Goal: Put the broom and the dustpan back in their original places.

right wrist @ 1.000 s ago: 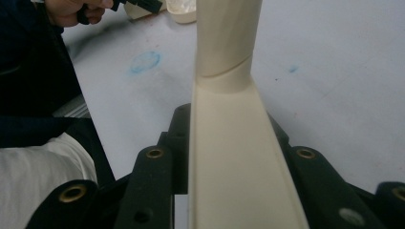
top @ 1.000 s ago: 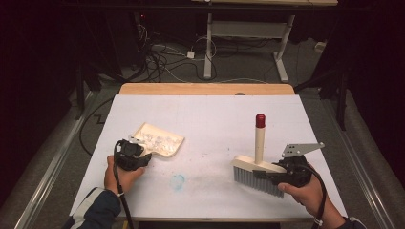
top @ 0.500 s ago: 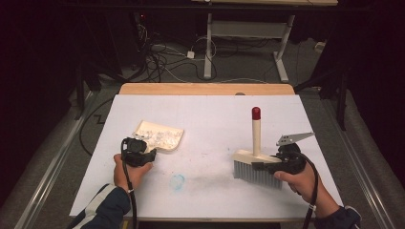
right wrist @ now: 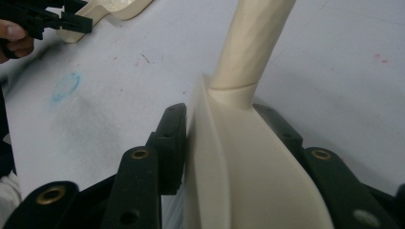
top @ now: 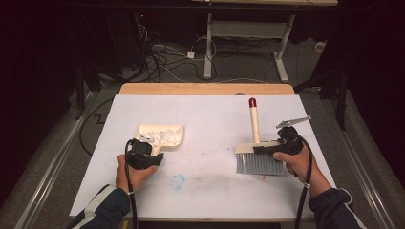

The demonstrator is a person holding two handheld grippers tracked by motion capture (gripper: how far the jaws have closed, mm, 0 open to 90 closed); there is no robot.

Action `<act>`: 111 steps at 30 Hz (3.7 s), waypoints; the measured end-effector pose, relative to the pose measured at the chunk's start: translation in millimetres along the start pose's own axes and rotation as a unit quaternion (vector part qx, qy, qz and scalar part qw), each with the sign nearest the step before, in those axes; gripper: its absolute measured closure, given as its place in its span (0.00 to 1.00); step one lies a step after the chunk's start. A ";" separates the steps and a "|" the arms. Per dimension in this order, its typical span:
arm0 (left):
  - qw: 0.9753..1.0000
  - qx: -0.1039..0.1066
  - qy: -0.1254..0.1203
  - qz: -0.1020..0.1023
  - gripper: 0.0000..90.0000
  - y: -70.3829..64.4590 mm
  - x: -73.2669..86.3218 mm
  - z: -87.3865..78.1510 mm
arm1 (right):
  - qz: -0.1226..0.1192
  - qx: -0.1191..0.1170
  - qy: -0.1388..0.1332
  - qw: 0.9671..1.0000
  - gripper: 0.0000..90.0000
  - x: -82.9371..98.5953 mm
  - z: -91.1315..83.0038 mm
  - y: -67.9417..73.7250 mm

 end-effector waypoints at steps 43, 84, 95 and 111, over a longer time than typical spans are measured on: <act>0.986 -0.031 -0.058 0.153 0.32 -12.0 50.8 -40.5 | 0.055 0.210 0.025 0.976 0.60 -27.6 42.2 -57.6; 0.981 -0.037 -0.055 0.180 0.31 -18.2 52.9 -39.2 | -0.071 0.249 -0.142 0.955 0.39 -51.9 -0.4 3.3; 0.981 -0.044 -0.047 0.182 0.30 -18.3 53.8 -36.9 | -0.079 0.255 -0.172 0.948 0.29 -47.6 -5.3 20.2; 0.980 -0.025 -0.083 0.181 0.27 -20.2 52.1 -44.9 | -0.112 0.245 -0.209 0.940 0.26 -40.2 -16.4 46.5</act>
Point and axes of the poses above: each handheld gripper's, and its own axes: z roughly forward along the jaws, x roughly out of its underside, y roughly to its left, the point moved 5 cm from there along z, roughly forward along the jaws, and after that the axes turned 8 degrees about y, right-handed, at the moved point
